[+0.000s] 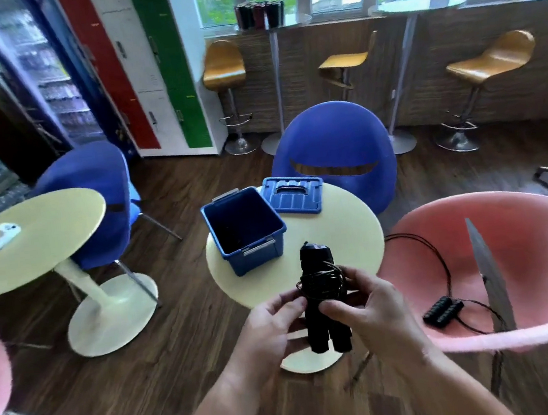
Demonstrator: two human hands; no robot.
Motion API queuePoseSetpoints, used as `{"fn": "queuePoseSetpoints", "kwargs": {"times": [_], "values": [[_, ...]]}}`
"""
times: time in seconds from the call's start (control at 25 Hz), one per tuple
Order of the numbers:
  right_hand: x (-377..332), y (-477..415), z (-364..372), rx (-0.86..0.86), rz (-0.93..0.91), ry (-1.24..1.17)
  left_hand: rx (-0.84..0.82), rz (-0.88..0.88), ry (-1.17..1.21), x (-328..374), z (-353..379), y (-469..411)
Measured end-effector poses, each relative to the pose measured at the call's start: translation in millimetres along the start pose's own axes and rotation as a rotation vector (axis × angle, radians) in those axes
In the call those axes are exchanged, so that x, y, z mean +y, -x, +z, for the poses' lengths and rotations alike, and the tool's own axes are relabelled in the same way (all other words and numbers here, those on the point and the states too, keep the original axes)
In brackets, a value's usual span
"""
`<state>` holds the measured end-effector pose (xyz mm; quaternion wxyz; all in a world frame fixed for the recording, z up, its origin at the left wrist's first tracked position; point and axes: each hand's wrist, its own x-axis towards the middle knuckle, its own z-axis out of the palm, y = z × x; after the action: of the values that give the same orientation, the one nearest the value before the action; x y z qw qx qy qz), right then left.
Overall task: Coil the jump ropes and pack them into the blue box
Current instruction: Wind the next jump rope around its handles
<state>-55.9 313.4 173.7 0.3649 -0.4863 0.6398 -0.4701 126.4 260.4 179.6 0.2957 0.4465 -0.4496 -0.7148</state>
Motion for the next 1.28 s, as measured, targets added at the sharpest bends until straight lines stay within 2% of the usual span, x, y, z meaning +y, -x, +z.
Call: {"fn": "queuePoseSetpoints", "kwargs": {"times": [0.28,0.52,0.76,0.96,1.08,1.28], "values": [[7.3,-70.0,73.2,-0.1,-0.008,0.172,0.186,0.027,0.01,-5.2,-68.4,-53.6],[-1.3,-180.8,141.2,-0.088,0.076,0.194,0.157,-0.02,-0.01,18.8,-150.3,-159.0],[3.4,-279.3,184.5,-0.048,0.157,0.236,0.113,0.057,-0.395,47.4,-210.2,-252.4],[21.6,-340.3,194.6,-0.057,0.221,0.316,0.191,0.21,-0.844,45.6,-237.3,-314.8],[32.1,-375.1,195.1,-0.091,0.256,0.445,0.177,0.306,-1.008,40.3,-247.6,-338.4],[67.6,-422.6,207.9,-0.24,0.324,0.736,0.073,0.295,-1.172,16.7,-251.2,-345.6]]}}
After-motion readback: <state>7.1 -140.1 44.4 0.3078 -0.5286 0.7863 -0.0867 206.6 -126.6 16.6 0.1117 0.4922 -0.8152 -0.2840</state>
